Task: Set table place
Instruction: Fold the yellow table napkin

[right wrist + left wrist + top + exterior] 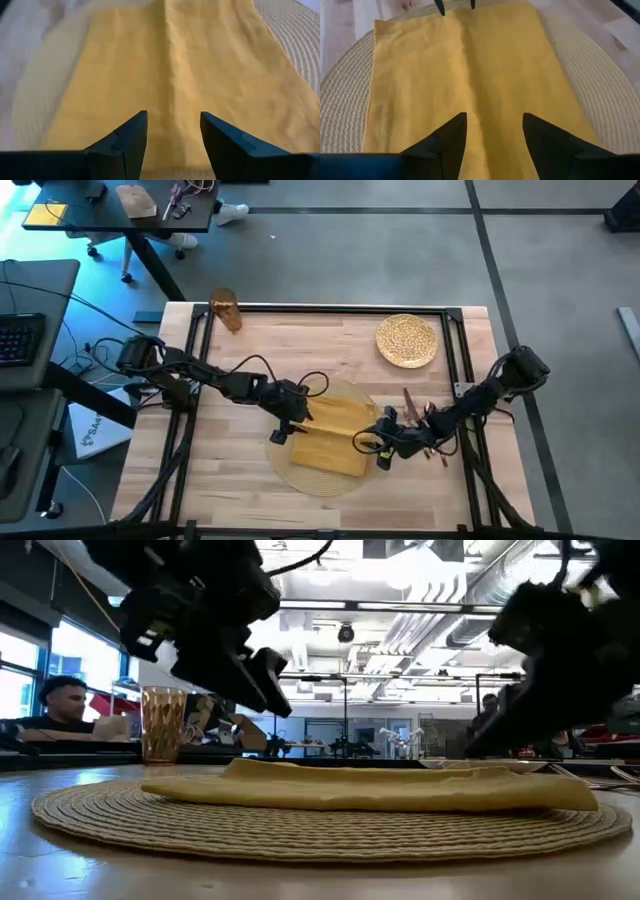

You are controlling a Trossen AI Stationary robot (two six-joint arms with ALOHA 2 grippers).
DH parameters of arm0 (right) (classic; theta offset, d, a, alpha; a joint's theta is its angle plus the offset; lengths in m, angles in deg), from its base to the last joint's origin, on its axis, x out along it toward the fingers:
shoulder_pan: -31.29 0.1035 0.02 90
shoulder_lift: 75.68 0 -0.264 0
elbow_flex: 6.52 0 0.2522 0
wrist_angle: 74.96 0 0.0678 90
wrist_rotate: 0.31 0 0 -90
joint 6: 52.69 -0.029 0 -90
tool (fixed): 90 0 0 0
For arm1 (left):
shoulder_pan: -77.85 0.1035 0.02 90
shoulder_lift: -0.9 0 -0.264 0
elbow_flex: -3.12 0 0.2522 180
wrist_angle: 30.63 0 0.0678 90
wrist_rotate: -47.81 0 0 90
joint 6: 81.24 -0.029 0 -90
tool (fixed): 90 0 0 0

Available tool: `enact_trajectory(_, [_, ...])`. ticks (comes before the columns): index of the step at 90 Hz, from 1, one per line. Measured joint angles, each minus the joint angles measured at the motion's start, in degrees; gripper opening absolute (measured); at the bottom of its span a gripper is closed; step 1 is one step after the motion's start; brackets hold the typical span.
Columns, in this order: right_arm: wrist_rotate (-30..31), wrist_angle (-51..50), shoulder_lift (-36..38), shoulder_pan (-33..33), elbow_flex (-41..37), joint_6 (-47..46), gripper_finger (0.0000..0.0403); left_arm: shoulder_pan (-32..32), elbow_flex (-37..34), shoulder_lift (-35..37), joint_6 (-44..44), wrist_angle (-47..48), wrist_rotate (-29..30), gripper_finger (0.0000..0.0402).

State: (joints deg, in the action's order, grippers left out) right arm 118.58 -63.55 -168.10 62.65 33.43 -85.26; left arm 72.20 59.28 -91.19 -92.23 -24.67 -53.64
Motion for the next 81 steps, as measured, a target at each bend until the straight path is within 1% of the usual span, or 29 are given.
enact_trajectory(12, [-0.12, 2.86, -1.02, -0.04, -1.24, 2.86, 0.0165, -0.07, -2.51, 0.0, 2.08, -5.17, 0.09, 0.018])
enact_trajectory(24, [-1.11, 7.64, -3.24, -0.22, -1.24, 5.61, 0.0165, -0.39, -4.37, 0.0, 3.26, -5.91, 1.87, 0.018])
enact_trajectory(31, [-1.53, 9.89, -4.98, -0.22, -1.23, 5.83, 0.0165, -0.46, -5.46, 0.0, 3.61, -6.3, 2.48, 0.018])
enact_trajectory(41, [-1.56, 10.42, -7.33, -0.22, -1.22, 4.85, 0.0165, -0.54, -7.13, -1.21, 5.43, -8.73, 2.7, 0.018])
enact_trajectory(54, [-1.52, 12.57, -9.53, -0.22, -1.18, 4.19, 0.0165, -0.86, -7.21, -3.97, 5.97, -9.62, 2.81, 0.018])
enact_trajectory(67, [-2.07, 12.78, -8.91, -0.22, -1.14, 3.76, 0.0165, -1.14, -7.19, -5.01, 6.45, -10.53, 2.85, 0.018])
enact_trajectory(81, [-1.7, 12.85, -6.19, -0.22, -1.18, 0.59, 0.0165, -1.14, -7.1, -3.58, 7.37, -10.67, 3.2, 0.018])
